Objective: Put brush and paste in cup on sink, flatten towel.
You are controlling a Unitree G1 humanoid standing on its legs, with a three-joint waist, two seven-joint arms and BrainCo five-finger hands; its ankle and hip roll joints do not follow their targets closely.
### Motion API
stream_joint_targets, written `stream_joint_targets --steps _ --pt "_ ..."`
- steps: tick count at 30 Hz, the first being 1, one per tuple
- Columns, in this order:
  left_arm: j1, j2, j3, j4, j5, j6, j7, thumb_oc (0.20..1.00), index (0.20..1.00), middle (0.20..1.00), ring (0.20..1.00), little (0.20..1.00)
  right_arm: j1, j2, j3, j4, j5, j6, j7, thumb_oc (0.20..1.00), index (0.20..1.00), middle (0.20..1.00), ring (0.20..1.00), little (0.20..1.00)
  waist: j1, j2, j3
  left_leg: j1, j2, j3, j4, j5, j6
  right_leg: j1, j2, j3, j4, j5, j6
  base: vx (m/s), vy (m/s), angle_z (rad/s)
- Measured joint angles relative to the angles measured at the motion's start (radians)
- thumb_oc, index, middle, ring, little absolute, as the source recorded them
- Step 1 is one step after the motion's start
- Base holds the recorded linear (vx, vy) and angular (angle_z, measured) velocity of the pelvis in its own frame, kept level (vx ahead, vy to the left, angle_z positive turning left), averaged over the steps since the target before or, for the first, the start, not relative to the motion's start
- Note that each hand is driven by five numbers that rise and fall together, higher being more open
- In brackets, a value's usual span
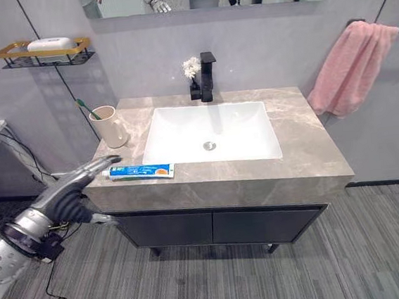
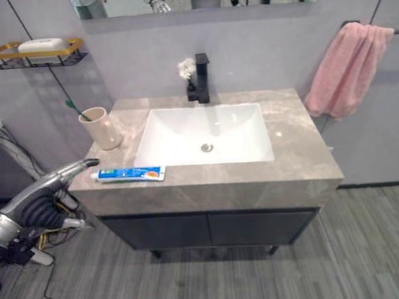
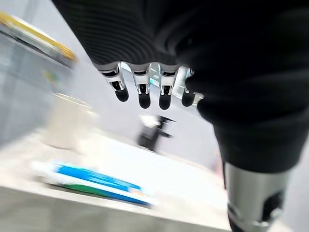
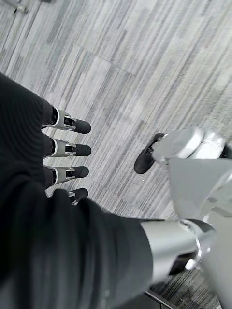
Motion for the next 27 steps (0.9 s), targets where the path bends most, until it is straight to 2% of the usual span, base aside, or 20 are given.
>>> stream_joint_targets --steps 2,6,9,11,18,27 --pt "-0.035 -0.003 -0.027 0.080 0.046 0.006 0.024 1.000 1.000 1.000 1.000 1.000 0.020 0.001 -0.004 -0.005 0.000 0.000 0.000 1.000 1.000 1.000 1.000 1.000 -0.023 0.002 -0.002 -0.012 0.001 0.007 0.000 0.000 0.000 -0.018 0.002 0.011 0.001 0.005 0.000 -0.01 0.013 -0.23" --pt "-0.062 0.000 -0.039 0.127 0.115 0.010 0.036 1.000 1.000 1.000 1.000 1.000 0.043 0.000 -0.022 -0.005 0.001 0.004 0.000 1.000 1.000 1.000 1.000 1.000 -0.038 0.003 0.000 -0.012 0.007 0.040 0.000 0.002 0.002 -0.037 0.011 0.040 0.003 0.015 -0.002 0.00 0.010 -0.23" --pt "-0.084 0.000 -0.057 0.174 0.116 0.007 0.042 1.000 1.000 1.000 1.000 1.000 0.072 0.000 -0.024 -0.001 0.001 0.011 0.002 1.000 1.000 1.000 1.000 1.000 -0.047 0.006 0.000 -0.008 0.014 0.055 0.000 -0.002 -0.003 -0.038 0.020 0.053 0.000 0.017 -0.004 0.02 0.012 -0.13" --pt "-0.105 -0.007 -0.069 0.221 0.117 0.026 0.060 1.000 1.000 1.000 1.000 1.000 0.083 -0.001 -0.031 -0.002 0.002 0.015 0.003 1.000 1.000 1.000 1.000 1.000 -0.063 0.003 0.000 -0.006 0.019 0.060 -0.001 -0.004 -0.006 -0.047 0.027 0.060 -0.002 0.017 -0.005 -0.01 0.019 -0.13" --pt "-0.153 -0.026 -0.120 0.326 0.148 0.049 0.073 1.000 1.000 1.000 1.000 1.000 0.072 -0.002 -0.031 -0.002 0.011 0.019 0.005 1.000 1.000 1.000 1.000 1.000 -0.056 -0.011 0.010 -0.017 0.028 0.111 -0.001 -0.002 -0.010 -0.086 0.040 0.110 -0.002 0.030 -0.009 -0.01 0.018 -0.21" --pt "-0.239 -0.033 -0.201 0.452 0.159 0.065 0.074 1.000 1.000 1.000 1.000 1.000 0.057 -0.003 -0.031 -0.011 0.042 0.018 0.004 1.000 1.000 1.000 1.000 1.000 -0.058 -0.033 0.028 -0.051 0.033 0.112 -0.001 0.001 -0.014 -0.119 0.046 0.107 0.000 0.040 -0.016 0.00 0.003 -0.02"
